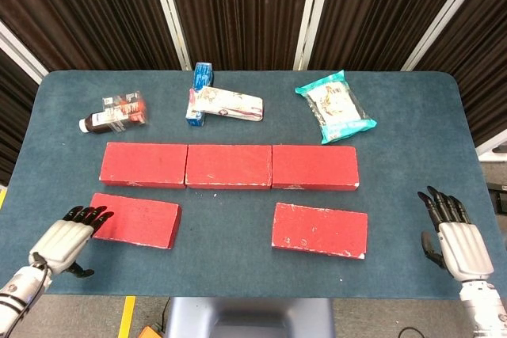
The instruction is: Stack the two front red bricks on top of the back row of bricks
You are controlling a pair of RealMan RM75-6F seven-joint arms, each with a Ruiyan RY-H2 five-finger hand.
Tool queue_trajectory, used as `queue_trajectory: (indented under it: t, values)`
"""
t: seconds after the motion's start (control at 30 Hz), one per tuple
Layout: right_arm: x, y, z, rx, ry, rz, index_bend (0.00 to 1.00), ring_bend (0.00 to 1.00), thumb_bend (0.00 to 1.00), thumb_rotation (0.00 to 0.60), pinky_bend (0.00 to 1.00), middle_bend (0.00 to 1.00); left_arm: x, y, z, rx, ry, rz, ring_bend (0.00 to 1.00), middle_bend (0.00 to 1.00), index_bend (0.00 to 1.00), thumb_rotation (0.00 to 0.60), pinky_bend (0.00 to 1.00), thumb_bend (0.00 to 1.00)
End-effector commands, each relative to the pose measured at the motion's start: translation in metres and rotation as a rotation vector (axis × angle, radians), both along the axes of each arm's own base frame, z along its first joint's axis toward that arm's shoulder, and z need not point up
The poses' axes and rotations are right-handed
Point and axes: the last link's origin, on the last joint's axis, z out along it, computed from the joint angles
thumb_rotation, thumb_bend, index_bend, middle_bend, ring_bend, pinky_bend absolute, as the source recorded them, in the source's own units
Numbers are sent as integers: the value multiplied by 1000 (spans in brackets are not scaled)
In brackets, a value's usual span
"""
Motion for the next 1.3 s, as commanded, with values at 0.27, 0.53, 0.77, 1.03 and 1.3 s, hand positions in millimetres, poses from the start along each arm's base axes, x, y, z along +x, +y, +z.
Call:
queue_trajectory:
  t: [0.27,0.53,0.77,1.03,1.3]
  values:
    - [0,0,3,-17,-13,4,164,0,648,600,0,17,25,16,-49,-148,87,24,0,0,0,600,23,0]
    - [0,1,4,-15,-15,3,164,0,648,600,0,17,43,29,-69,-135,98,23,0,0,0,600,23,0]
    - [-1,0,5,-14,-14,-3,165,0,649,600,0,18,58,39,-75,-118,88,20,0,0,0,600,23,0]
    - [-1,-1,4,-10,-7,-12,166,0,648,600,0,18,67,54,-79,-105,85,30,0,0,0,600,25,0]
    - [-2,-1,1,-3,3,-17,167,0,648,600,0,18,68,73,-80,-79,85,71,0,0,0,600,25,0]
